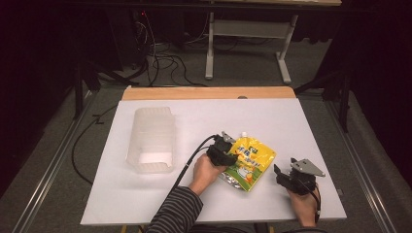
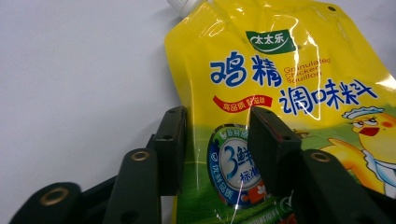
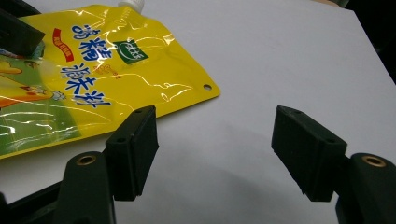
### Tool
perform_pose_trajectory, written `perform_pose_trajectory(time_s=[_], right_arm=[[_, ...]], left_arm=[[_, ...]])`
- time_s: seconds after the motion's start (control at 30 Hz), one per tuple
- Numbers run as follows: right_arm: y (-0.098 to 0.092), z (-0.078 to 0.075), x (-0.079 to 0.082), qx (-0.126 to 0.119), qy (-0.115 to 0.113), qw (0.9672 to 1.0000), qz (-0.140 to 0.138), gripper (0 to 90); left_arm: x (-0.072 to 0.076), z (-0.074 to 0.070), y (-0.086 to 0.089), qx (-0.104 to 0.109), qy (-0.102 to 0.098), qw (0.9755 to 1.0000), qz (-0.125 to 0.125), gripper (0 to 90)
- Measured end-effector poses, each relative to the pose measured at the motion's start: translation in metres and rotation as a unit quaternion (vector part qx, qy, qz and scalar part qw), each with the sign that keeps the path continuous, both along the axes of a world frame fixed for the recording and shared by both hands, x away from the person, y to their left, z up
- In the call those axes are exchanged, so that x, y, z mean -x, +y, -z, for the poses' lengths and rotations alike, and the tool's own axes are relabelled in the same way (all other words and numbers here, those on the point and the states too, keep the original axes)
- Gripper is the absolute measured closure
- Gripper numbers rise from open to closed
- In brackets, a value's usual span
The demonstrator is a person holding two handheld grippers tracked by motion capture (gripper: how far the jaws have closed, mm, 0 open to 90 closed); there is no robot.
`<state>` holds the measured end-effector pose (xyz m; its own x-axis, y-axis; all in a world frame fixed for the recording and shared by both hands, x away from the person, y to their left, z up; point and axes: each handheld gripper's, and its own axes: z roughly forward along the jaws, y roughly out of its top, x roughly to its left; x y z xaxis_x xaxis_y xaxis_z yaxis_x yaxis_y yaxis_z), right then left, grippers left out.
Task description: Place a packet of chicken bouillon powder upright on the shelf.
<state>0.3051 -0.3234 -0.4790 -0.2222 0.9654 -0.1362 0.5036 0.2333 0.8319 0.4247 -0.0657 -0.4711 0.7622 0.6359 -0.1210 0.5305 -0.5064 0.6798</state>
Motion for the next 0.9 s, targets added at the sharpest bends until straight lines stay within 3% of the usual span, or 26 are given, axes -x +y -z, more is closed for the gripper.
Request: perform_pose_trajectory(time_s=[0.33, 0.53, 0.9], right_arm=[[0.000, 0.000, -0.001, 0.000, 0.001, 1.0000, -0.002, 31.9], [0.000, 0.000, 0.000, -0.003, -0.001, 1.0000, 0.000, 31.8], [-0.001, 0.000, 0.001, -0.008, -0.006, 0.9999, 0.001, 31.8]], left_arm=[[-0.002, -0.004, -0.002, -0.008, 0.008, 0.9999, 0.008, 86.3], [-0.004, -0.008, 0.004, 0.012, 0.023, 0.9996, 0.010, 87.5], [0.010, -0.046, 0.027, 0.051, -0.028, 0.9981, 0.018, 87.0]])
